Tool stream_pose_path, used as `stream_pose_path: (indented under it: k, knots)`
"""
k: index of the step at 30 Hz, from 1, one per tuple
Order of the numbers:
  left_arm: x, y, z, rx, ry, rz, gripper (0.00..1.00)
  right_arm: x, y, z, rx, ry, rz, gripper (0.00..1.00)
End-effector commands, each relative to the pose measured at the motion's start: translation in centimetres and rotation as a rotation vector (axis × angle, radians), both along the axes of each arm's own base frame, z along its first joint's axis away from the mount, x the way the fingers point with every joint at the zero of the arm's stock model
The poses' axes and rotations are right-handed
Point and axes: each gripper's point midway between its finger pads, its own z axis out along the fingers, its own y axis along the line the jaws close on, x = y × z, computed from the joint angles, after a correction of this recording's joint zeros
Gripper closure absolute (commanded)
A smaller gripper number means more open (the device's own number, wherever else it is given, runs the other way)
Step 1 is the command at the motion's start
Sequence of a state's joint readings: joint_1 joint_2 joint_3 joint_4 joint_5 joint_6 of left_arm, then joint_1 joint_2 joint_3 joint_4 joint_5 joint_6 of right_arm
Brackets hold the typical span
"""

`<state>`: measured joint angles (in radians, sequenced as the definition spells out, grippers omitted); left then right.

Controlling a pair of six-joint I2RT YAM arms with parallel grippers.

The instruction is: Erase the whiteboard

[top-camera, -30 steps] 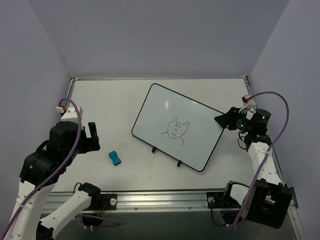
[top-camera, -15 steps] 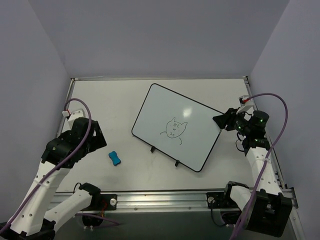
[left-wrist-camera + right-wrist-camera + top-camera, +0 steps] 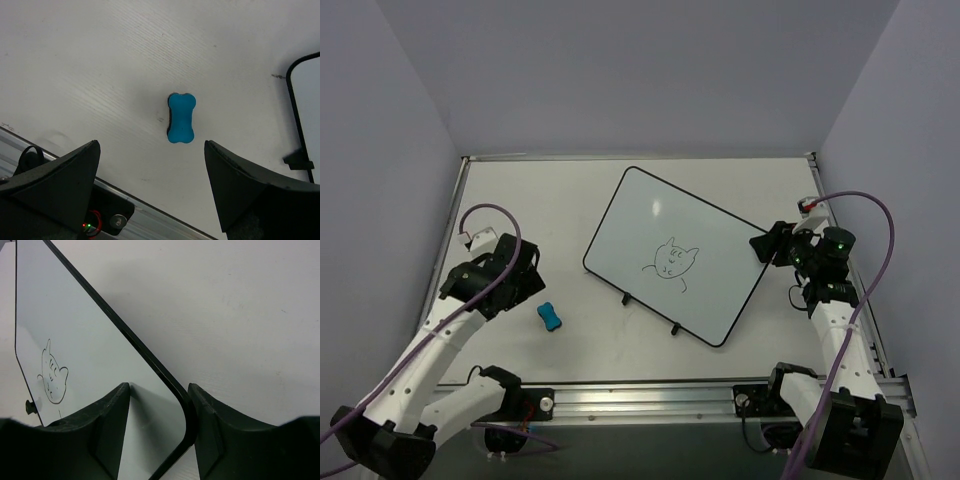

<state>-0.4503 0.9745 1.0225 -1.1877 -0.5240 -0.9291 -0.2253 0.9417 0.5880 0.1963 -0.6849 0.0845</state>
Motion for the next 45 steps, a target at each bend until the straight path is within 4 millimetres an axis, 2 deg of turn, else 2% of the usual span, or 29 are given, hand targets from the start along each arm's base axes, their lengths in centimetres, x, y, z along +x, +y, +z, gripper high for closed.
stream_pose_path:
  k: [1, 12, 15, 25, 29, 31, 34, 35, 39, 45]
  knots:
    - [1.8, -0.8, -1.2, -0.046, -0.041, 0.102, 0.06, 0.4, 0.2, 1.3, -0.019, -0.071, 0.016, 0.56]
    - [5.0, -1.3, -5.8, 0.036, 0.029, 0.166, 0.06, 0.8, -0.2, 0.5, -0.018, -0.049, -0.009, 0.57]
    - [5.5, -1.5, -6.2, 0.034, 0.03, 0.171, 0.06, 0.8, -0.3, 0.6, -0.023, -0.054, -0.012, 0.57]
    - [5.3, -1.5, -9.4, 0.052, 0.084, 0.164, 0.06, 0.9, -1.0, 0.9, -0.046, -0.06, -0.048, 0.58]
    - [3.4, -2.2, -11.6, 0.002, 0.153, 0.193, 0.04, 0.7, -1.5, 1.5, -0.065, -0.074, -0.084, 0.58]
    - [2.8, -2.5, -12.7, -0.006, 0.161, 0.184, 0.0, 0.6, -1.6, 1.5, -0.065, -0.078, -0.089, 0.58]
    - [2.7, -2.9, -13.3, -0.019, 0.158, 0.171, 0.09, 0.7, -1.6, 1.2, -0.063, -0.064, -0.09, 0.58]
    - [2.7, -3.2, -13.6, -0.025, 0.161, 0.149, 0.16, 0.8, -1.7, 1.2, -0.064, -0.059, -0.093, 0.59]
    - [3.2, -4.5, -14.0, -0.052, 0.132, 0.104, 0.17, 0.8, -1.6, 1.1, -0.064, -0.053, -0.092, 0.59]
    - [3.6, -4.9, -13.2, -0.034, 0.097, 0.069, 0.19, 0.7, -1.7, 1.4, -0.073, -0.064, -0.094, 0.59]
